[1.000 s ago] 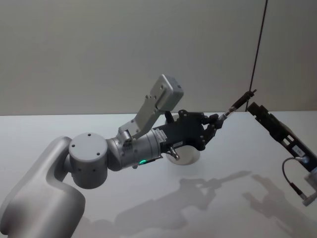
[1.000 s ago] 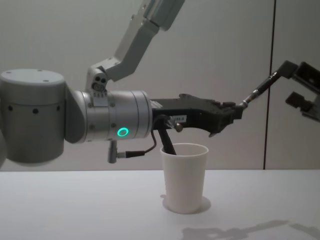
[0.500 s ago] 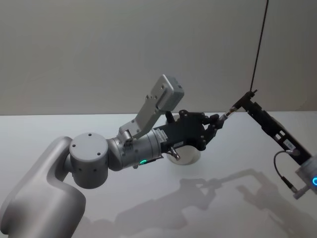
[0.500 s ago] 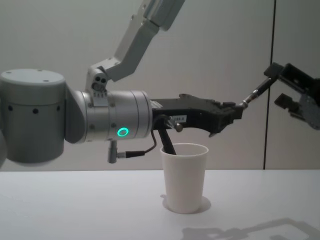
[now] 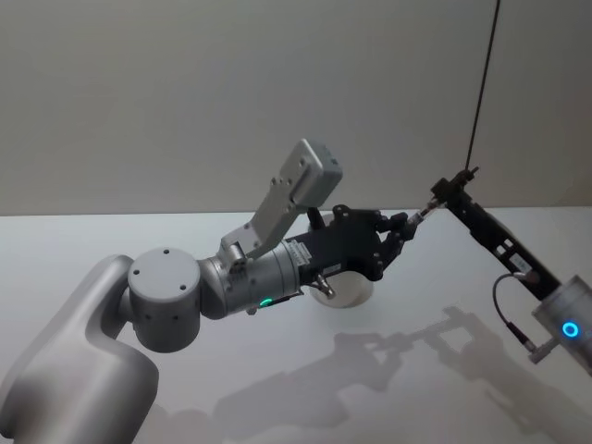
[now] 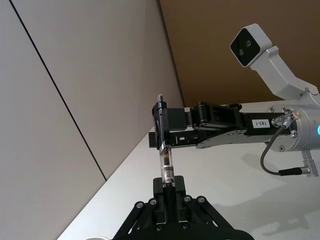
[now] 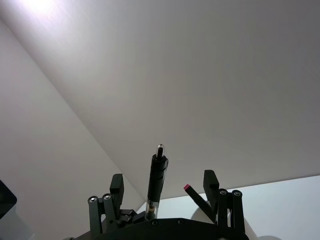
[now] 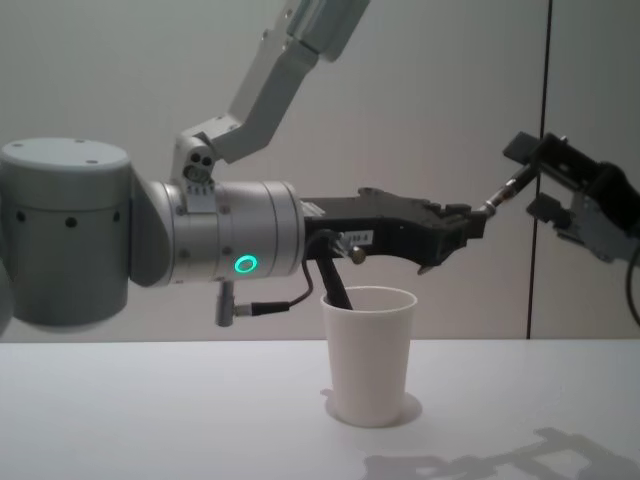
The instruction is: Place the pen into the pen holder.
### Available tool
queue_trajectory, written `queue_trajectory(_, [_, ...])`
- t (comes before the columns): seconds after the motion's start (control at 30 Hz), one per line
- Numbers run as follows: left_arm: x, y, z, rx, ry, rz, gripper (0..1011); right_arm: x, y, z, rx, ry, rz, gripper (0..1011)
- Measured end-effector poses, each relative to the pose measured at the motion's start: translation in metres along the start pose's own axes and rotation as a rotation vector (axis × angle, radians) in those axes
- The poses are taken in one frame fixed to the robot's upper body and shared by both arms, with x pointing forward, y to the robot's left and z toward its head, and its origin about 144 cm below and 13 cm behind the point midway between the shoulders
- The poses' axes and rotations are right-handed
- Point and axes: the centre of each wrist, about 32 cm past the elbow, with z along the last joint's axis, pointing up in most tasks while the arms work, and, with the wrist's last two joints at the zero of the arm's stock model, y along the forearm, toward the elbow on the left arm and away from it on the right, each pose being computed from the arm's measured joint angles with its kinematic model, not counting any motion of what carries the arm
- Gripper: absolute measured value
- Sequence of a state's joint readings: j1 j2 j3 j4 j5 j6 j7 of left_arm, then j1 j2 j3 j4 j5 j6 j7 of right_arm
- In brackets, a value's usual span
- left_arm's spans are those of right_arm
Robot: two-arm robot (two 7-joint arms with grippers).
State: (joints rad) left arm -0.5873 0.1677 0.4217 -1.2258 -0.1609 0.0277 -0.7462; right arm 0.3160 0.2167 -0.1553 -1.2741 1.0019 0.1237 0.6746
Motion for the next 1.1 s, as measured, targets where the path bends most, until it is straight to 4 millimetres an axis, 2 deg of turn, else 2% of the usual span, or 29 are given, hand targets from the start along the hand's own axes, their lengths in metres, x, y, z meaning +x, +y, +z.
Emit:
queue_trajectory(0.43, [0.000,0.000,0.000,0.000,0.000,0.000,134,-0.001,0.011,-0.005,-0.020,0.007,0.016,1000])
queue_trajectory(0.63, [0.000,0.000,0.000,0.000,0.000,0.000,134,-0.002,0.014,-0.007,-0.026,0.010,0.021,886])
queue_trajectory(0.67, [0.000,0.000,0.000,0.000,0.000,0.000,134,-0.002,0.015,-0.008,-0.027,0.011,0.023,820])
queue_trajectory(0.8, [0.000,0.000,0.000,0.000,0.000,0.000,134,-0.003,0.016,-0.008,-0.029,0.012,0.025,748])
queue_trajectory(0.83, [0.000,0.000,0.000,0.000,0.000,0.000,134,-0.003,0.016,-0.009,-0.029,0.012,0.026,689])
queue_trajectory(0.9, [0.000,0.000,0.000,0.000,0.000,0.000,134,-0.003,0.016,-0.009,-0.029,0.012,0.027,652])
queue_trajectory(1.1, [0.000,0.000,0.000,0.000,0.000,0.000,134,-0.003,0.017,-0.009,-0.026,0.012,0.029,446])
